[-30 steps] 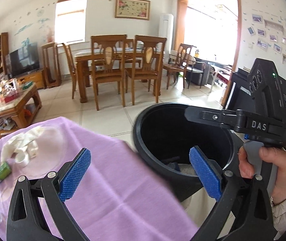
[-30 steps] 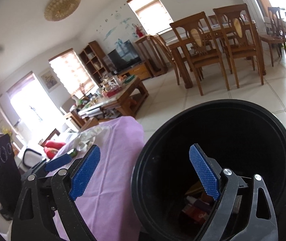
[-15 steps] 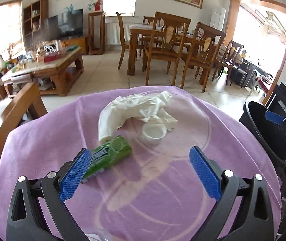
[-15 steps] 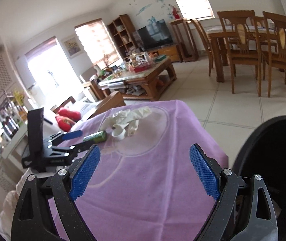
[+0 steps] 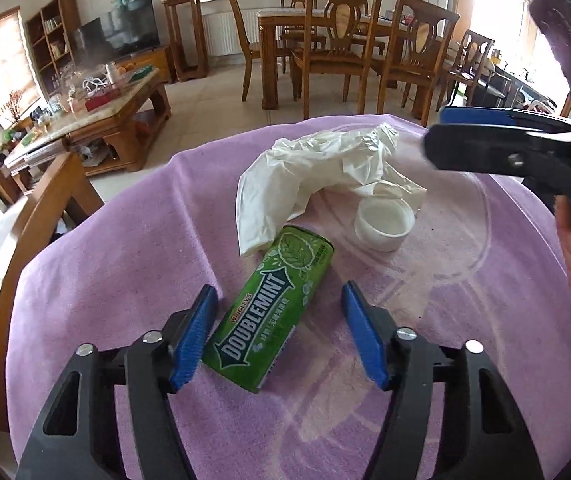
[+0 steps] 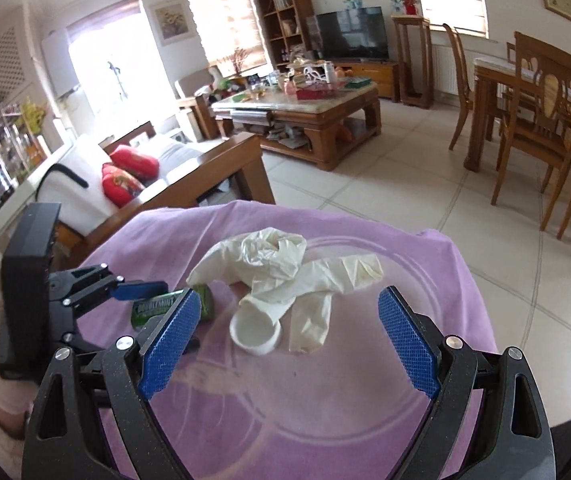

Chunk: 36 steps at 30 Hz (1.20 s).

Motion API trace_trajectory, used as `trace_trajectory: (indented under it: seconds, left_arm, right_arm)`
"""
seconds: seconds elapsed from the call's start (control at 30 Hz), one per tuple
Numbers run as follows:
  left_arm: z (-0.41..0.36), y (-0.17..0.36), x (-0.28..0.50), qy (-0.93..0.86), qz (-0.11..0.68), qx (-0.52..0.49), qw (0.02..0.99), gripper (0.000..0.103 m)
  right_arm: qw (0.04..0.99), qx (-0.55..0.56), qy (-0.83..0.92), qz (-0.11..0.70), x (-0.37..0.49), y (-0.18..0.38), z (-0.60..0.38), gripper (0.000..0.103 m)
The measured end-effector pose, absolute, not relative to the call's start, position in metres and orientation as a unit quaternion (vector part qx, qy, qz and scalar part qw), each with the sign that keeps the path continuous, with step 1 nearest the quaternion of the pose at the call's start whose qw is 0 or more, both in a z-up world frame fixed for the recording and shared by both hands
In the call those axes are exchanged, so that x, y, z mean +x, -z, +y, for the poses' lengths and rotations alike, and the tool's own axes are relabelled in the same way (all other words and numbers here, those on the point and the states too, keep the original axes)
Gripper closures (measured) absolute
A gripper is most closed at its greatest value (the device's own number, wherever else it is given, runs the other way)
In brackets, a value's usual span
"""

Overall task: Collect trash
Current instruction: 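Grasp the green Doublemint pack with the left tool while the right grasps the white glove, then carry the gum pack and glove over the bin and open both tools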

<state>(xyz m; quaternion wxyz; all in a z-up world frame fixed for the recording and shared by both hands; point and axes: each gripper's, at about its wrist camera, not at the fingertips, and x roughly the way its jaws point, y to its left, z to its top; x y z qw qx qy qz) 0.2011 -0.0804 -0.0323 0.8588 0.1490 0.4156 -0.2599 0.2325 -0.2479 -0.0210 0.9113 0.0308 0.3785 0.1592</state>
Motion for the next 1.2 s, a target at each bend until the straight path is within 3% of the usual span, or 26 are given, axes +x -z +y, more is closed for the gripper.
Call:
trace_trajectory:
  seconds: [0.13, 0.2, 0.23, 0.27, 0.3, 0.33, 0.37, 0.57, 0.97, 1.2]
  left_arm:
    - [-0.07, 0.031, 0.205, 0.244, 0.416, 0.14, 0.865, 0.073]
    - [-0.064, 0.03, 0.205, 0.248, 0.419, 0.13, 0.864, 0.073]
    - [-0.063, 0.03, 0.206, 0.248, 0.419, 0.126, 0.864, 0.073]
    - [-0.062, 0.03, 0.206, 0.249, 0.419, 0.123, 0.865, 0.073]
    - [-0.062, 0.03, 0.205, 0.249, 0.419, 0.121, 0.865, 0.073]
    - [-0.061, 0.029, 0.205, 0.249, 0.418, 0.117, 0.865, 0.073]
    - [-0.061, 0.029, 0.205, 0.25, 0.417, 0.115, 0.866, 0.073]
    - [-0.049, 0.015, 0.204, 0.246, 0.39, 0.084, 0.883, 0.073]
    - [-0.035, -0.005, 0.199, 0.26, 0.336, 0.015, 0.905, 0.072]
    - [-0.103, -0.03, 0.122, 0.337, 0.296, 0.037, 0.893, 0.072]
  right_arm:
    - [0.906, -0.006, -0.154, 0.393, 0.265, 0.039, -0.22, 0.014]
    - [0.902, -0.021, -0.151, 0.403, 0.277, 0.049, -0.209, 0.014]
    - [0.9, -0.026, -0.15, 0.408, 0.281, 0.054, -0.205, 0.019]
    - [0.896, -0.03, -0.151, 0.417, 0.285, 0.059, -0.201, 0.034]
    - [0.901, -0.04, -0.14, 0.408, 0.285, 0.06, -0.198, 0.039]
    - [0.901, -0.042, -0.137, 0.409, 0.286, 0.061, -0.195, 0.05]
    - [0.9, -0.036, -0.142, 0.411, 0.286, 0.062, -0.196, 0.068]
    - [0.907, 0.027, -0.143, 0.395, 0.268, 0.053, -0.216, 0.092]
    - [0.932, 0.174, -0.165, 0.271, 0.129, -0.046, -0.309, 0.092]
    - [0.946, 0.193, -0.148, 0.214, 0.028, -0.076, -0.377, 0.092]
